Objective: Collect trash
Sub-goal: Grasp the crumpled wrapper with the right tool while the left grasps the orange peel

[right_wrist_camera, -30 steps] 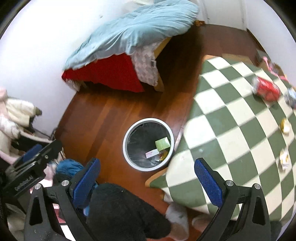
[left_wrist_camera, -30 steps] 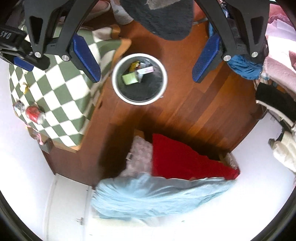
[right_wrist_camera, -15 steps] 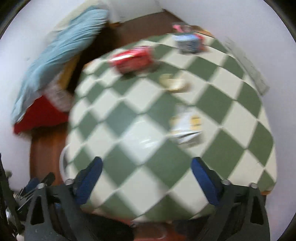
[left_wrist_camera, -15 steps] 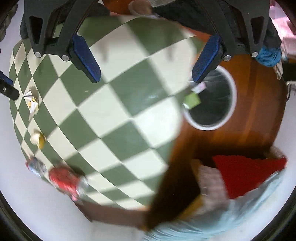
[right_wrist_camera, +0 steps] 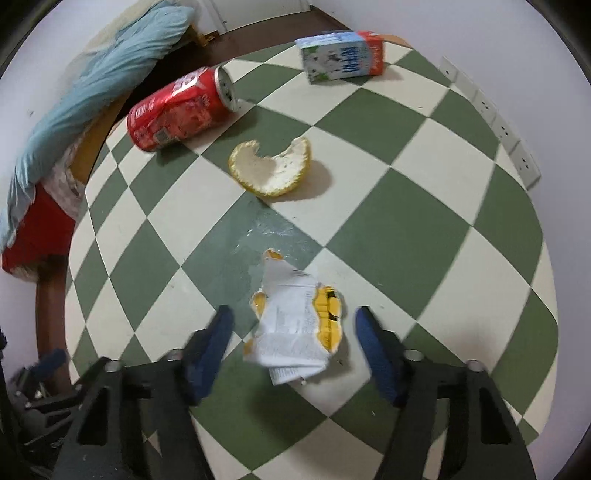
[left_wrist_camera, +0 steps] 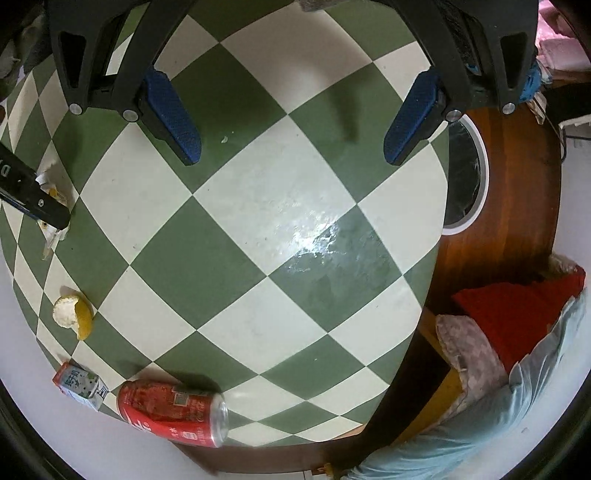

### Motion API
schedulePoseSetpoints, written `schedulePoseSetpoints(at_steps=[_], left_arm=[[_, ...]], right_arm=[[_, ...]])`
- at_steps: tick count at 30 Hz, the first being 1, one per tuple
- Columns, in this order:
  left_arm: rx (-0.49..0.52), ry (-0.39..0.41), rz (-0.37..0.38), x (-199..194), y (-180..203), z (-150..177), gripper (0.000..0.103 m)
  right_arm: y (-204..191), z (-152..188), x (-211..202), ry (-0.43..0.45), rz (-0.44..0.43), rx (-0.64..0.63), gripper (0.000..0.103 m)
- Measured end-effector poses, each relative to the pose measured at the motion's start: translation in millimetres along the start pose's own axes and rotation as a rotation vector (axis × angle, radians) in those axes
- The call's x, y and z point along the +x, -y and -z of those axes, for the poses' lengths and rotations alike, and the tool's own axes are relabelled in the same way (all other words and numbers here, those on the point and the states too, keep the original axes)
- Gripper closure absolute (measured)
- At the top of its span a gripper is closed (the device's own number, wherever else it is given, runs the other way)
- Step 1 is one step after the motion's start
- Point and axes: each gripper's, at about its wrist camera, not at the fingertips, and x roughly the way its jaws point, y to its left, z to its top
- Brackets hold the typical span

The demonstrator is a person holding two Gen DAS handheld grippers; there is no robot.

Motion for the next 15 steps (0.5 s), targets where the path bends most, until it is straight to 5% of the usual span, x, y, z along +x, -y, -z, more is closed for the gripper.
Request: schedulePoseSetpoints(at_steps=[4,15], left_arm=[[0.030,0.006,-0.013,0,9,-2,0.002],[0.131,0.021,0.084,-10,81,-37,0.002]], right_arm=[[-9,3,1,0.037,0.039,-0.063,0.057],[43,-7,-32,0.085,-0.011,0.031,0.058]])
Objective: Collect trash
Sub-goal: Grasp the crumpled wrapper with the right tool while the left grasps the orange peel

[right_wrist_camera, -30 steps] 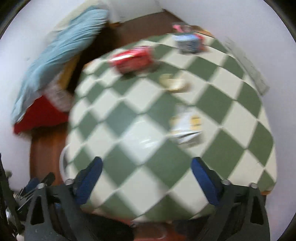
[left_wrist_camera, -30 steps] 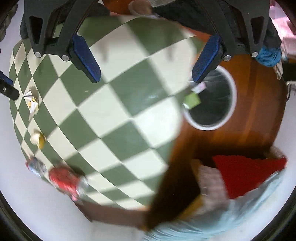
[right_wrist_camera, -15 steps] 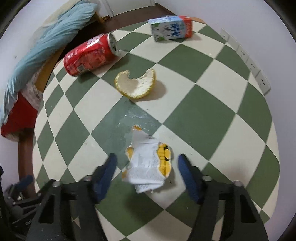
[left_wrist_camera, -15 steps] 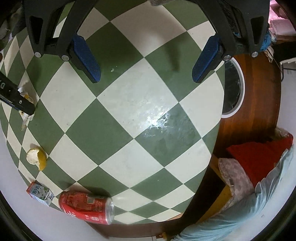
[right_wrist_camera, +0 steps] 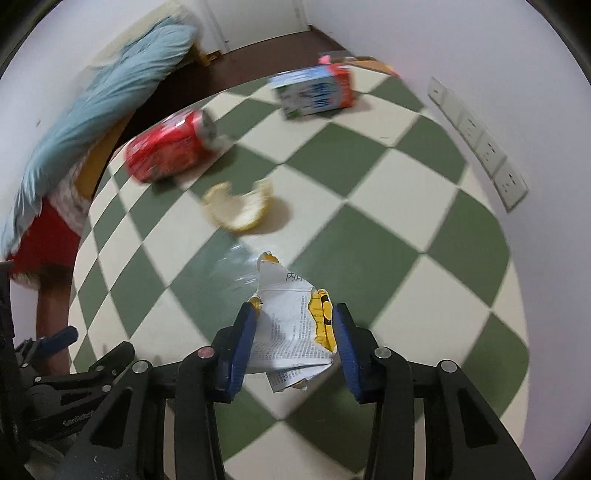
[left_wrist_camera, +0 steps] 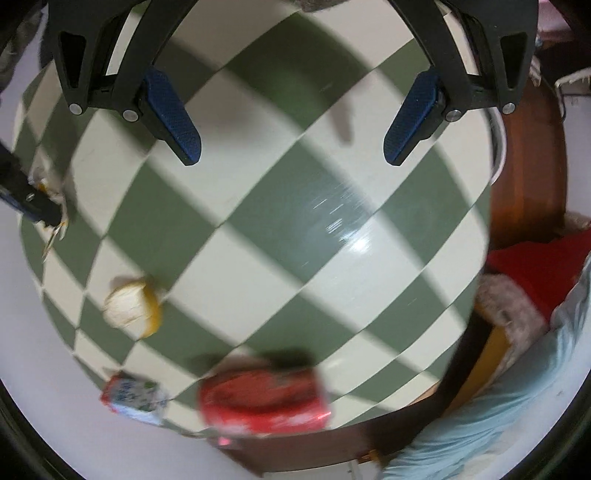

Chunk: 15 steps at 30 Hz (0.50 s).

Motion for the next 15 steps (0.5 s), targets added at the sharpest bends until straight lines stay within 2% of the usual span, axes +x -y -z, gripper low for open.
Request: schedulePoseSetpoints(at_steps=[7,13,15], left_arm=[[0.026,0.007,0.086,2,59,-43,0.002],[0.045,0.032,0.083,14,95,-70,0.003],[0.052,0.054,0.066,13,103,-74,0.011]], right_arm=[[66,-20,6,0.014,0.081,0.135,0.058],[94,-39,8,0.048,0.122,0.188,0.058],[98,-44,10,0.052,0.124,0.197,0.058]])
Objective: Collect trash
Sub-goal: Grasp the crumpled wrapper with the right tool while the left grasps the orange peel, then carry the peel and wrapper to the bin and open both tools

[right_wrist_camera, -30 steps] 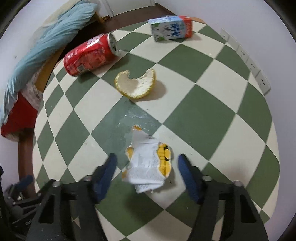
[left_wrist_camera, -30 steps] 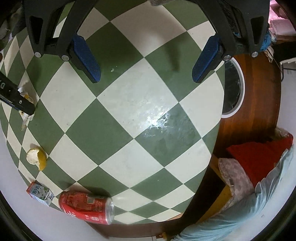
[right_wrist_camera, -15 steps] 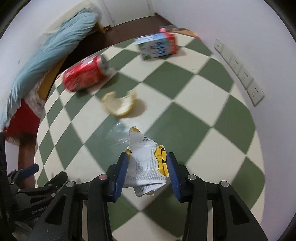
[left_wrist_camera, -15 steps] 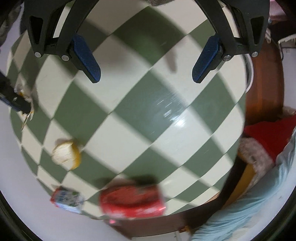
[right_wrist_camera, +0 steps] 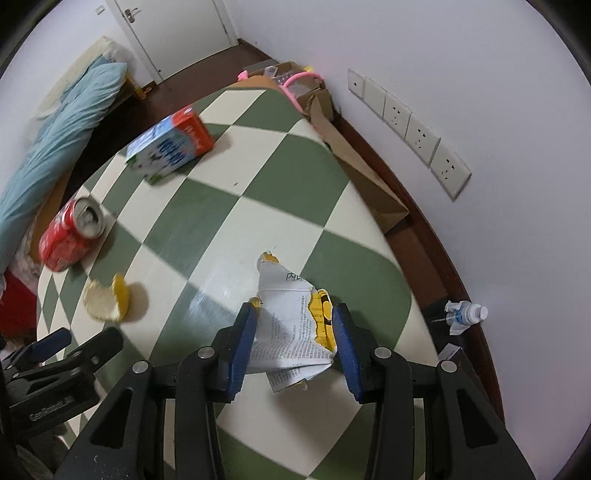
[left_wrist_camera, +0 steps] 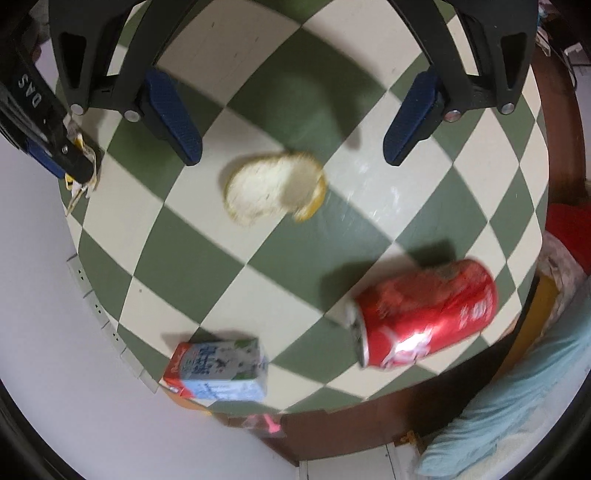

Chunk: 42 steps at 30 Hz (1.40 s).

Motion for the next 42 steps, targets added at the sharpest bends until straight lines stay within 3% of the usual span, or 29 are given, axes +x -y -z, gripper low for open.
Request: schedulePoseSetpoints(at_steps=[3,5,6,13,20,28,35,42], left_arm=[[0.011,0.011,-0.022,6,-4,-9,0.027],[0.012,0.017,-0.031,7,-5,-10,0.050],[0.009,0.022,-0.024,8,-5,-10,0.056],[0.023,0.070,-0.017,-3,-6,-6,0.080],[0.020,0.105,-0.015,-21,-18,4,0.082],[-0.007,0.216,-0.008,-87,-52,21,0.082],[-0.076,0.330,-0.007,-162,-118,41,0.082],[-0.169,0.406,-0.052,-223,-208,74,0.082]], right_arm=[[4,-5,1,0.005,0.000,0.003,0.058],[6,-7,1,0.006,-0.001,0.002,0.058],[6,-7,1,0.006,-0.002,0.004,0.058],[6,-4,-3,0.013,-0.004,-0.006,0.058],[-1,6,-17,0.021,-0.020,-0.032,0.058],[-24,19,-56,0.054,-0.068,-0.080,0.059],[-73,37,-107,0.091,-0.155,-0.164,0.059],[-152,59,-155,0.117,-0.281,-0.255,0.059]])
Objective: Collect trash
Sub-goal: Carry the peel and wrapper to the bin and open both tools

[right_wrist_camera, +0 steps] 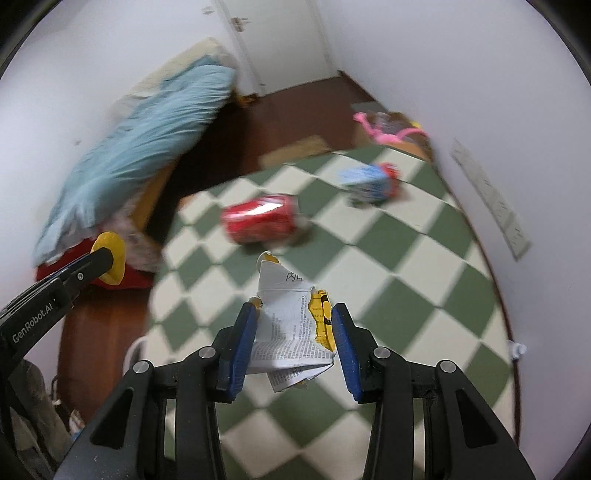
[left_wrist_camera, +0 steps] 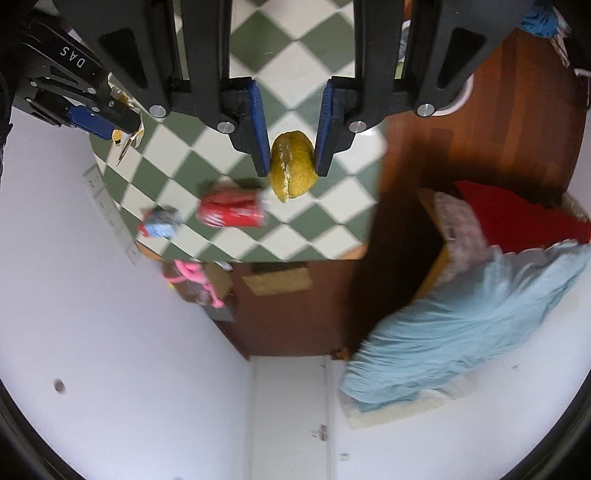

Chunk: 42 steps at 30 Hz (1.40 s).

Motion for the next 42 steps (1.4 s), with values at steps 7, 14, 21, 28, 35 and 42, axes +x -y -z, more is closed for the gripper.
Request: schedulePoseSetpoints(at_steps=[7,14,21,28,35,42], left_arm=[[-0.086,0.027,-0.101,-33,-101,13,0.082],[-0.207,-0.053,-0.187,-21,-205,60,0.082],[-0.419,-0.287,-0.131,61,-294,135,0.082],[-0.530,-0.487,-0.032,130,-326,189,0.078],[-0.514,-0.540,-0.093,148,-341,204,0.055],[-0.509,-0.526,-0.210,140,-361,209,0.013]], right_arm=[[-113,9,1,-0.018,-0.132,-0.117,0.059],[-221,39,42,-0.102,-0.217,-0.230,0.082],[-281,83,130,-0.273,-0.221,-0.250,0.082],[-325,132,219,-0.477,-0.118,-0.373,0.082],[-366,157,269,-0.548,-0.068,-0.463,0.082],[-380,165,306,-0.604,-0.016,-0.498,0.040]])
